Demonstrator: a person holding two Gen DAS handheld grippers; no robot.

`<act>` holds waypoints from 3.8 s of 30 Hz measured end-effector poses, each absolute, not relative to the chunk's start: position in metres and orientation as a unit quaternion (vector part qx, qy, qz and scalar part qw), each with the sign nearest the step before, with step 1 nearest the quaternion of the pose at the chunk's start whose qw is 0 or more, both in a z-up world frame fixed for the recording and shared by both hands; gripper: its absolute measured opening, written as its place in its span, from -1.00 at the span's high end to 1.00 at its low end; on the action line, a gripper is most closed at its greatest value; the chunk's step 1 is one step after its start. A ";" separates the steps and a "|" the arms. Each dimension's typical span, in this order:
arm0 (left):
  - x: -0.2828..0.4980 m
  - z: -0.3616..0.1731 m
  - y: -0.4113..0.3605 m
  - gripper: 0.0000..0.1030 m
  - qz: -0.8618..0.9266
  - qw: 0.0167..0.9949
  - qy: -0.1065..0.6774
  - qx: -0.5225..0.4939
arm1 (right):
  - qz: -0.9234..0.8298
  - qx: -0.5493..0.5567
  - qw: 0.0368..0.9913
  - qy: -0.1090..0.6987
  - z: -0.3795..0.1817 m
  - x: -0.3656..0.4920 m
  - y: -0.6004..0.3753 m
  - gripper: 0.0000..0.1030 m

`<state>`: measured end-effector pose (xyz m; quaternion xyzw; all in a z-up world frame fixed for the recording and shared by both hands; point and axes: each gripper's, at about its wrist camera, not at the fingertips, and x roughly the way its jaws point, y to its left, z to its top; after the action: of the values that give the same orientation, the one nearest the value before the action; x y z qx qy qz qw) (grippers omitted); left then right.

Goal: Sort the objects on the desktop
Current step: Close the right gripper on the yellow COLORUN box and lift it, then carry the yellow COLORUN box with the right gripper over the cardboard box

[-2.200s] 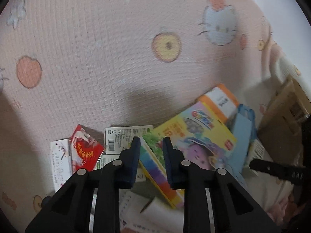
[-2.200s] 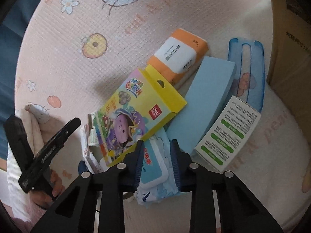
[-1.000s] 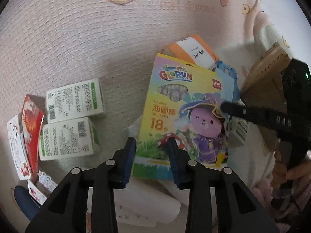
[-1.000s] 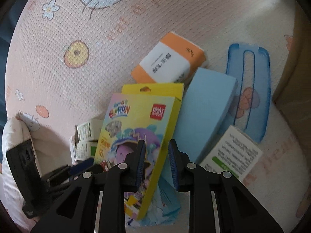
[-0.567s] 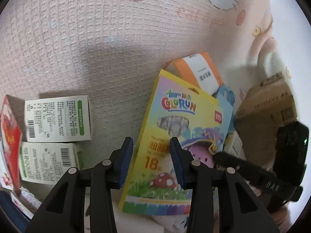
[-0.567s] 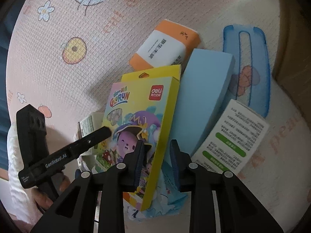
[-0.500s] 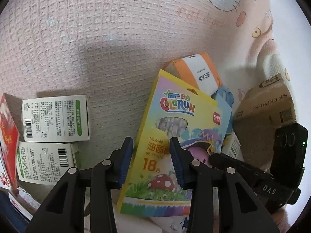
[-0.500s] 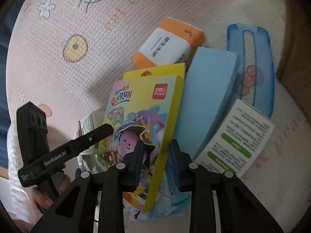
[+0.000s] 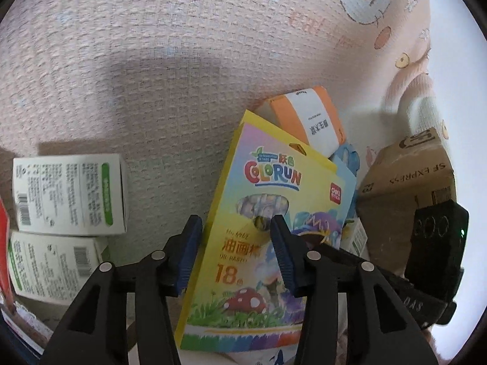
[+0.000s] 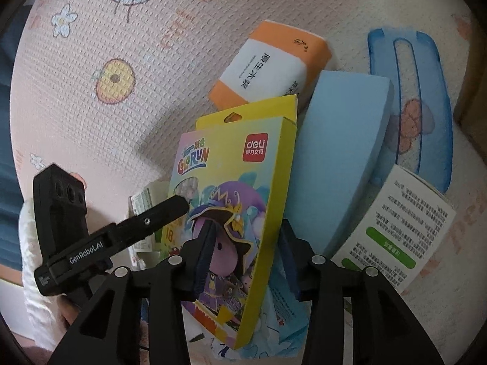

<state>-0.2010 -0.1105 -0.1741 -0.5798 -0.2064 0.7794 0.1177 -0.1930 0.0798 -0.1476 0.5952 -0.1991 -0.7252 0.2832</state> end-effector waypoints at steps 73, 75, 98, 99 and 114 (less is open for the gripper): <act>-0.245 -0.015 0.242 0.03 0.796 0.323 -0.050 -0.510 | -0.848 0.444 0.133 -0.258 0.030 -0.240 0.421 0.21; -0.244 -0.018 0.243 0.03 0.791 0.320 -0.055 -0.519 | -0.842 0.456 0.137 -0.253 0.028 -0.244 0.426 0.21; -0.249 -0.061 0.263 0.04 0.746 0.281 -0.058 -0.601 | -0.795 0.575 0.179 -0.071 0.020 -0.322 0.410 0.12; -0.248 -0.061 0.266 0.04 0.747 0.281 -0.051 -0.601 | -0.796 0.575 0.178 -0.065 0.020 -0.325 0.409 0.11; -0.225 -0.042 0.292 0.03 0.760 0.308 0.022 -0.572 | -0.812 0.573 0.115 -0.010 0.028 -0.339 0.406 0.11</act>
<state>-0.2250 0.2921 -0.0423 -0.5722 0.0220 0.7597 0.3082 -0.3388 0.4057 0.0282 0.5729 -0.0097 -0.8115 0.1146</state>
